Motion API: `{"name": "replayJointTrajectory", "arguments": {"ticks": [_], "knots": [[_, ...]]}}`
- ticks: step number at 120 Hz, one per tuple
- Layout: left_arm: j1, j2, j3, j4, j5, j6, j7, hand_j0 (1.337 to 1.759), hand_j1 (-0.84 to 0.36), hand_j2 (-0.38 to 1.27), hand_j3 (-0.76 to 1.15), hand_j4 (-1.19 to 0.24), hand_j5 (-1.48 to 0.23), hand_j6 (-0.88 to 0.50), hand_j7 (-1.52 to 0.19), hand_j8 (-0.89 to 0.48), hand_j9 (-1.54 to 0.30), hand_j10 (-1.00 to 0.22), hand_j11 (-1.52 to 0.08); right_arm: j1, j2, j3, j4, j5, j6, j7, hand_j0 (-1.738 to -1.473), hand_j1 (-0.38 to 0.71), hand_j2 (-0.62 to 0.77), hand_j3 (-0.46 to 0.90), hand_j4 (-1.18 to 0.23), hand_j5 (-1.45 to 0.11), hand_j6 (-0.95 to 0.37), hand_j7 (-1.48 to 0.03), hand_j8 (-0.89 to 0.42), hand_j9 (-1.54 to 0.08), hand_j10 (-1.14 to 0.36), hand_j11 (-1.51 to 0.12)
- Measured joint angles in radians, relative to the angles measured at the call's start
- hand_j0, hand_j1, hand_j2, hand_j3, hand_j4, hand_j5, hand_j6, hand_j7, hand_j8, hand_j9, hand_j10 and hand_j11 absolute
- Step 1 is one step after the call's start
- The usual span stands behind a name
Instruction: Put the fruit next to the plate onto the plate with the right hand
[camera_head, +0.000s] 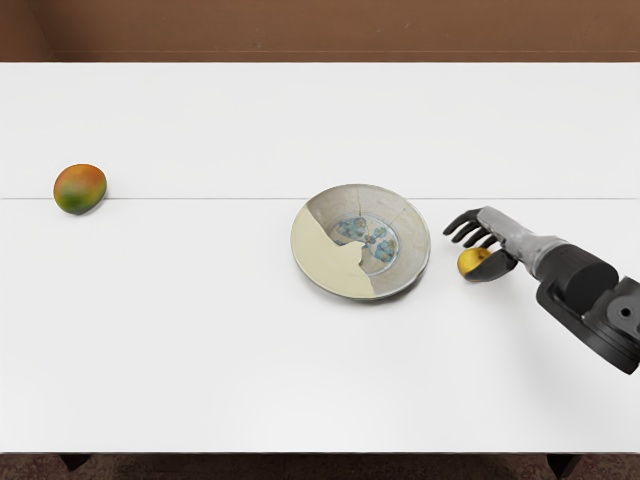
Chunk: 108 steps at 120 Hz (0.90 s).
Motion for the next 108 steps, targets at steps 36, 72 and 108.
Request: {"name": "replayJointTrajectory", "arguments": {"ticks": [36, 72, 108], "knots": [[0.0, 0.0, 0.0, 0.0, 0.0, 0.0, 0.0, 1.658, 0.35, 0.0, 0.0, 0.0, 0.0, 0.0, 0.0, 0.0, 0.0, 0.0, 0.0, -0.003, -0.005, -0.005, -0.002, 0.002, 0.002, -0.001, -1.658, 0.22, -0.12, 0.0, -0.46, -0.6, -0.46, -0.6, -0.46, -0.6, -0.44, -0.61], [0.0, 0.0, 0.0, 0.0, 0.0, 0.0, 0.0, 1.658, 0.35, 0.0, 0.0, 0.0, 0.0, 0.0, 0.0, 0.0, 0.0, 0.0, 0.0, -0.011, 0.001, -0.002, -0.012, -0.001, 0.004, -0.007, -1.653, 0.28, -0.03, 0.0, -0.51, -0.65, -0.51, -0.65, -0.39, -0.68, -0.41, -0.69], [0.0, 0.0, 0.0, 0.0, 0.0, 0.0, 0.0, 1.658, 0.35, 0.0, 0.0, 0.0, 0.0, 0.0, 0.0, 0.0, 0.0, 0.0, 0.0, -0.001, 0.007, 0.013, -0.012, 0.007, 0.009, -0.019, -1.656, 0.26, 0.11, 0.0, -0.57, -0.76, -0.58, -0.75, -0.43, -0.76, -0.43, -0.76]]}}
